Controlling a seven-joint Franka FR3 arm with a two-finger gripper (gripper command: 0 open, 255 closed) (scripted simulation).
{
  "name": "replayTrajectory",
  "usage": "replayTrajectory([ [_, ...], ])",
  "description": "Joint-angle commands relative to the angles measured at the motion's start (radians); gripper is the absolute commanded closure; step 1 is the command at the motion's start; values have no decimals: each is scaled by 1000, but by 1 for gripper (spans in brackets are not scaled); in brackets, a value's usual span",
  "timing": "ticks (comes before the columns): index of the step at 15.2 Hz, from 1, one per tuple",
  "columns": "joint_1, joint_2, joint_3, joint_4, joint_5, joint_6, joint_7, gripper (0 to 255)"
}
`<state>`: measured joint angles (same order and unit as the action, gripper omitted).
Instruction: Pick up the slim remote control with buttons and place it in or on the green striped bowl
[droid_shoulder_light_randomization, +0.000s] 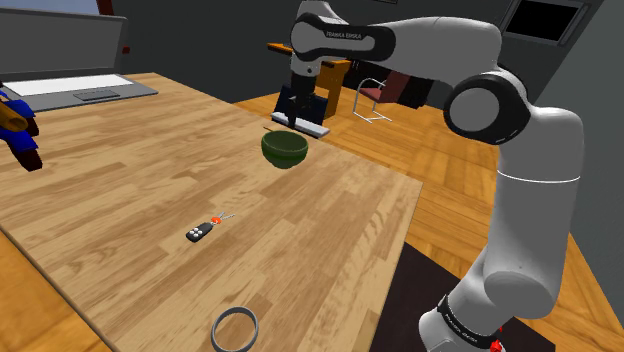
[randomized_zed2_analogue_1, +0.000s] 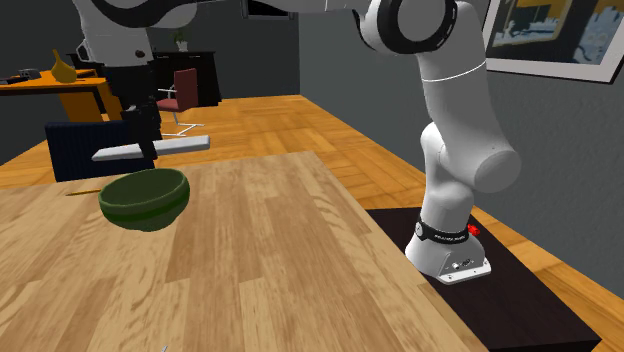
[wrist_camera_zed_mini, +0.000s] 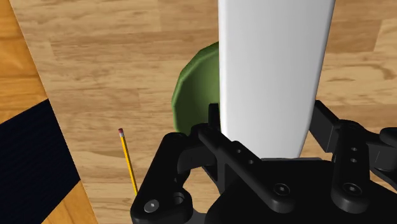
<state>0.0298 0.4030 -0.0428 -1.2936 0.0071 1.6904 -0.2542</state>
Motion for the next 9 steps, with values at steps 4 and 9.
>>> replayTrajectory([
  [4,-2,213,4,314,6,-101,6,255],
  [9,0,191,3,210,5,-19,6,255],
])
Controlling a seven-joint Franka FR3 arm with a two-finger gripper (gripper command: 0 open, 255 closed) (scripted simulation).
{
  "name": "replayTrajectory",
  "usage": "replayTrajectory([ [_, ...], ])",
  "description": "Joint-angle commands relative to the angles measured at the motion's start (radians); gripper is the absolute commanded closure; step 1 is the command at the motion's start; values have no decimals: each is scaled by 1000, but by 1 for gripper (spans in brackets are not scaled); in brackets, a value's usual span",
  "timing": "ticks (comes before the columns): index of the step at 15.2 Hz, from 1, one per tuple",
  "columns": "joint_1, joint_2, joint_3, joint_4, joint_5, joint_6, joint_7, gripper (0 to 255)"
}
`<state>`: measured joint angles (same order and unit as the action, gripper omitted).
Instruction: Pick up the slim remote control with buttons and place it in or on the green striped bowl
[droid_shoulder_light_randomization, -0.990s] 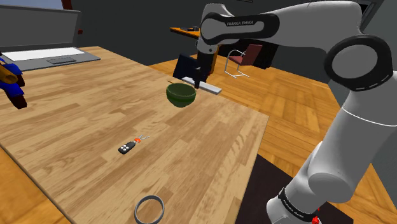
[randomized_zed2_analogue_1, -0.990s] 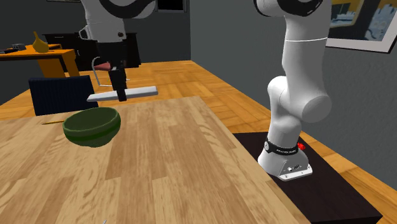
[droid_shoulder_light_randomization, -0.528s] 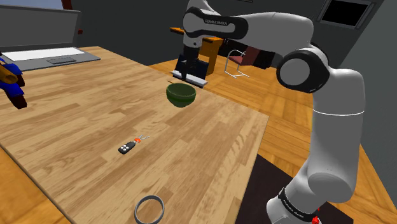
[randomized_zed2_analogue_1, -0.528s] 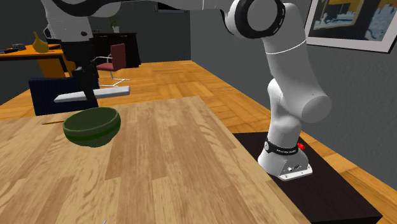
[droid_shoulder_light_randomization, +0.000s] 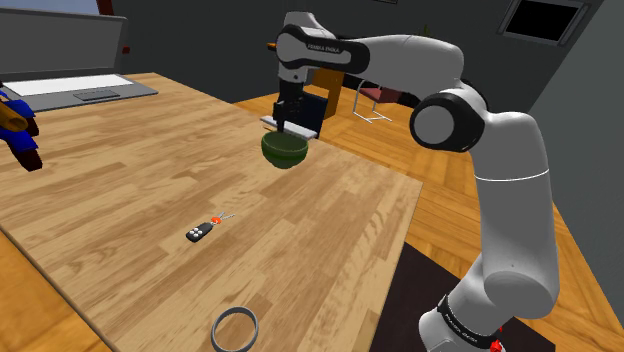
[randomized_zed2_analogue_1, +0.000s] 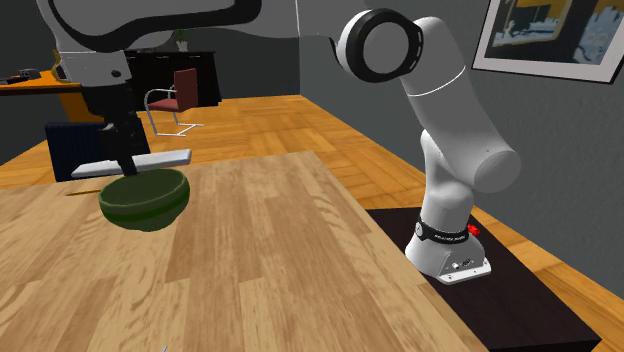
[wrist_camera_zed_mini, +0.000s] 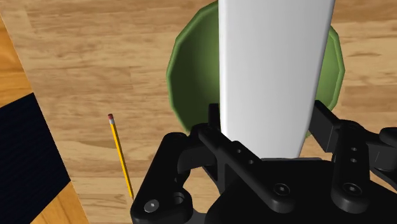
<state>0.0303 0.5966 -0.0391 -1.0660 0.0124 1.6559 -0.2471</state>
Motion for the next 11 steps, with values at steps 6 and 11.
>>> replayTrajectory([
  [6,0,-12,0,-114,0,103,-1,255],
  [11,1,-12,0,-124,0,113,-1,255],
])
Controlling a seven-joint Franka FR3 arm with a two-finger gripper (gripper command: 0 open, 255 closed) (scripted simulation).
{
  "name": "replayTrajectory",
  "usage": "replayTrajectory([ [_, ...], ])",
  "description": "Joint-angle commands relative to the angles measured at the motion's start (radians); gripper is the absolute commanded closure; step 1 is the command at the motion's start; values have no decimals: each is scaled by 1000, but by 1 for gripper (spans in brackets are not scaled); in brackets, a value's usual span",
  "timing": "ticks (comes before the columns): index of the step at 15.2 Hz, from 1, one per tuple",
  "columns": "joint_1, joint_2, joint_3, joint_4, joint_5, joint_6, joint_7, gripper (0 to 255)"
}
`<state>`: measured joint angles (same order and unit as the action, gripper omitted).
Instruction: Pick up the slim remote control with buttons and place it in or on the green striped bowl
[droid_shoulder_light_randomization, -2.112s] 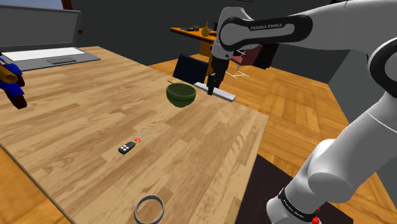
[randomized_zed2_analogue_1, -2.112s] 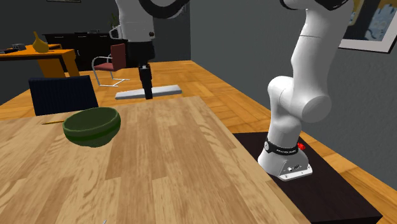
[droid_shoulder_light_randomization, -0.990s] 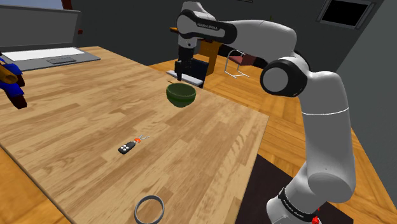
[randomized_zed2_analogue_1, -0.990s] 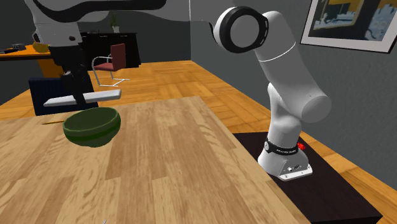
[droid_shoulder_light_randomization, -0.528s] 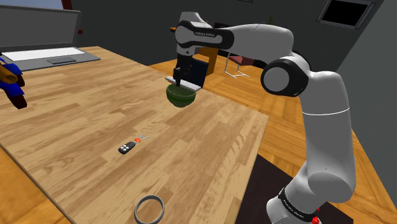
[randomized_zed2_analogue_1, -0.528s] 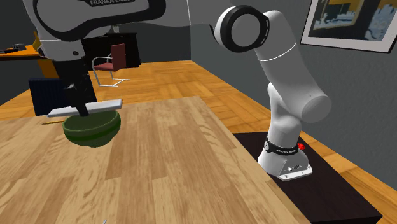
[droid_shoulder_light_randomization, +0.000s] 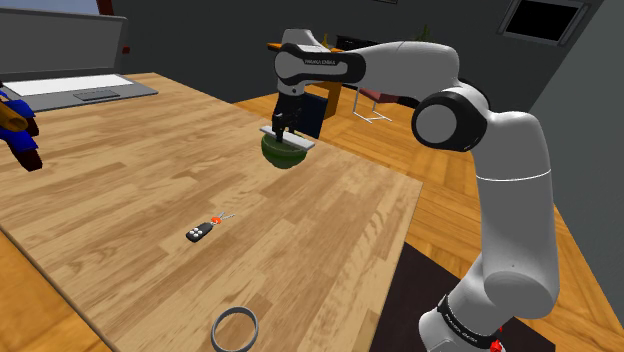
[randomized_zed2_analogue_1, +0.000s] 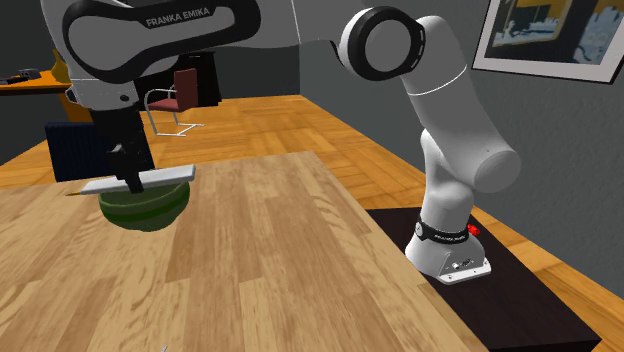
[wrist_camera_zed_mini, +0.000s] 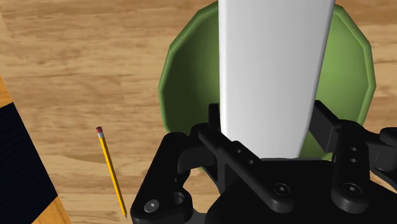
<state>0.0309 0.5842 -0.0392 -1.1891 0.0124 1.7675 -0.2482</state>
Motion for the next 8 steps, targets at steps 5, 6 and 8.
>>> replayTrajectory([
  [5,0,0,0,-2,0,1,0,0],
  [6,0,0,0,-1,0,1,0,0],
  [8,0,0,0,-1,0,1,0,0],
])
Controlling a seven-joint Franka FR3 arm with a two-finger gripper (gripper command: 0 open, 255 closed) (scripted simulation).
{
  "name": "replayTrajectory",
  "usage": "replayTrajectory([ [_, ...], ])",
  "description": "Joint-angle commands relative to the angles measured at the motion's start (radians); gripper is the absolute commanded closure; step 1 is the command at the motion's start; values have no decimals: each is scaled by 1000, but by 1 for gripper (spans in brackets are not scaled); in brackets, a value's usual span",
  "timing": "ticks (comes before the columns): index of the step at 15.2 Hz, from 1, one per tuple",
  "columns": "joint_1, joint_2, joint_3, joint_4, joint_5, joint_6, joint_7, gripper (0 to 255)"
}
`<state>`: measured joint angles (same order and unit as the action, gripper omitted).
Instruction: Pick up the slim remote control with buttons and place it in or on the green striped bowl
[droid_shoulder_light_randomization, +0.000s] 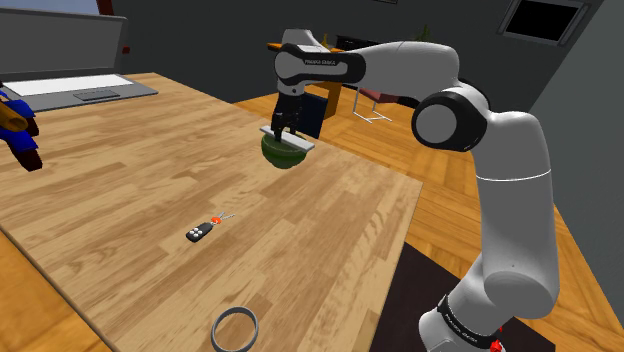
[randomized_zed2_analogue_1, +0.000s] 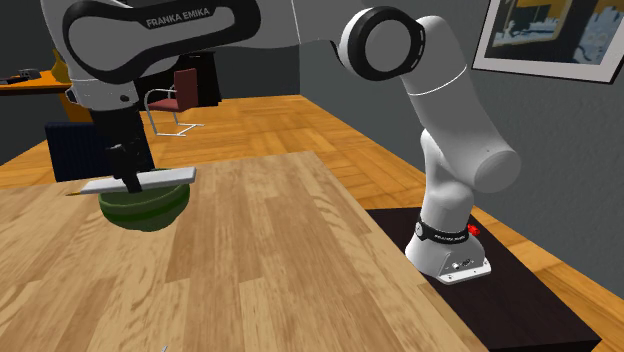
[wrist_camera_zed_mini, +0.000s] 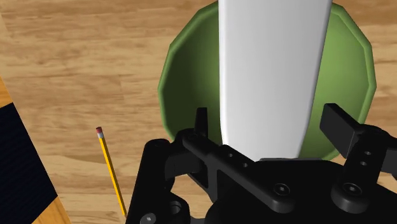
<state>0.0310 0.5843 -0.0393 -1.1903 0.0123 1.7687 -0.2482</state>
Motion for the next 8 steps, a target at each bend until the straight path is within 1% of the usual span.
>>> replayTrajectory([
  [1,0,0,0,0,0,0,0,0],
  [2,0,0,0,0,0,0,0,0],
  [6,-2,21,0,163,0,-141,0,0],
  [8,-2,21,0,162,0,-141,0,0],
])
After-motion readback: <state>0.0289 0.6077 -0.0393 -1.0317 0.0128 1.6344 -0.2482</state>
